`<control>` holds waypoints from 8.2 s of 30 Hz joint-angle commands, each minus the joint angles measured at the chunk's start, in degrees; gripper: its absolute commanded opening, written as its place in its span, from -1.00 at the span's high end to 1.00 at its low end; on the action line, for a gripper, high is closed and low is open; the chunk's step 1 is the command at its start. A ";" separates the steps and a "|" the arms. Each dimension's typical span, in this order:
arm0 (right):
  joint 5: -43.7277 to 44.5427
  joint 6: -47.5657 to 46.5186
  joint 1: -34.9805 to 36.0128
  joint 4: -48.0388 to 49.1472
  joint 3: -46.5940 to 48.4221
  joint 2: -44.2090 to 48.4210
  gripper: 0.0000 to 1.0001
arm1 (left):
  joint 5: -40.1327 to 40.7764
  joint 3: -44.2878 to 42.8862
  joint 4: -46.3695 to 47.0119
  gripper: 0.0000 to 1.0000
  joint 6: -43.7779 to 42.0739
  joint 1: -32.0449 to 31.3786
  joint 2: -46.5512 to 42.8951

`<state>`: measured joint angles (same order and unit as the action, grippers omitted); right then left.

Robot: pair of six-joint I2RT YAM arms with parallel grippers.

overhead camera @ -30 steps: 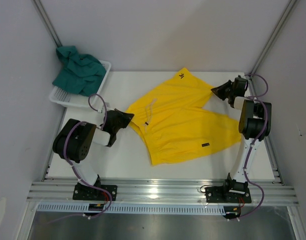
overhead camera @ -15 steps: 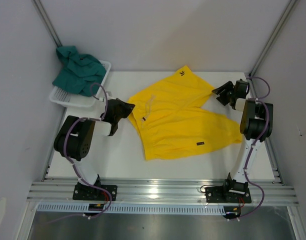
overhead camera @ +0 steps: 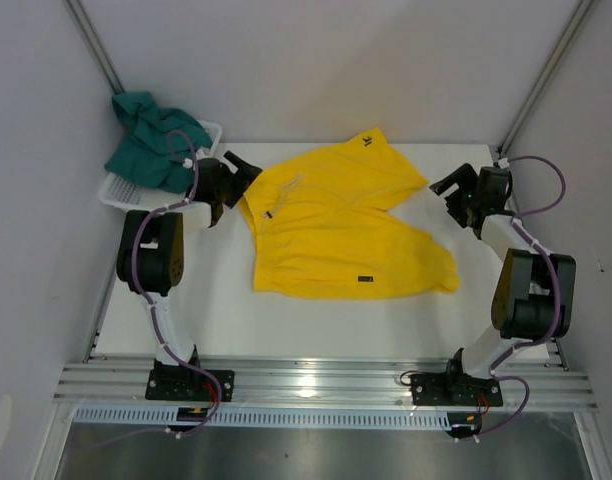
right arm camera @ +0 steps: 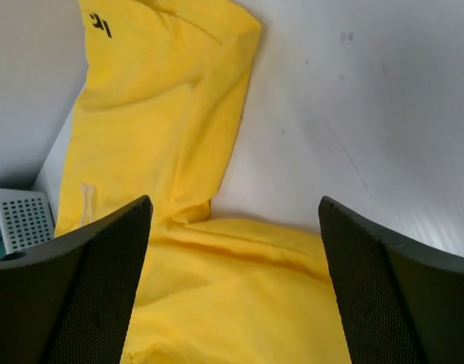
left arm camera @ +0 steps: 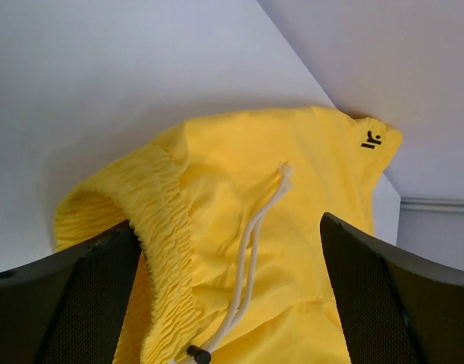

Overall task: Fold and stack the shorts
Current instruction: Flatten the shorts out, then fold the shorts

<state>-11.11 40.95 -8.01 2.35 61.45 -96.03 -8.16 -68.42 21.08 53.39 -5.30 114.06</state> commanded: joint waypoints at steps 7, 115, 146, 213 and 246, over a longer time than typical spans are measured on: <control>13.90 3.35 3.00 -17.19 -8.53 18.47 -0.99 | -2.47 14.68 -9.30 -0.98 -1.00 -0.15 -15.25; 34.59 -1.31 20.05 -15.53 -32.88 44.79 1.00 | 34.10 35.72 -40.51 1.00 14.99 -21.33 -57.02; 14.89 17.32 19.87 -10.61 -41.06 43.11 -0.03 | 30.22 45.48 -37.69 1.00 17.10 -19.22 -60.45; 41.43 3.97 20.58 -35.83 -15.40 56.01 1.00 | 20.38 44.69 -49.55 1.00 31.69 -29.75 -75.03; 29.05 -6.93 17.85 -16.85 10.51 21.95 1.00 | 31.63 11.73 -55.72 1.00 23.96 -18.17 -52.98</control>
<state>19.77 36.93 10.41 -19.84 66.74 -71.24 22.90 -54.15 -36.62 79.35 -26.37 60.47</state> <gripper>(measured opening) 0.010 0.023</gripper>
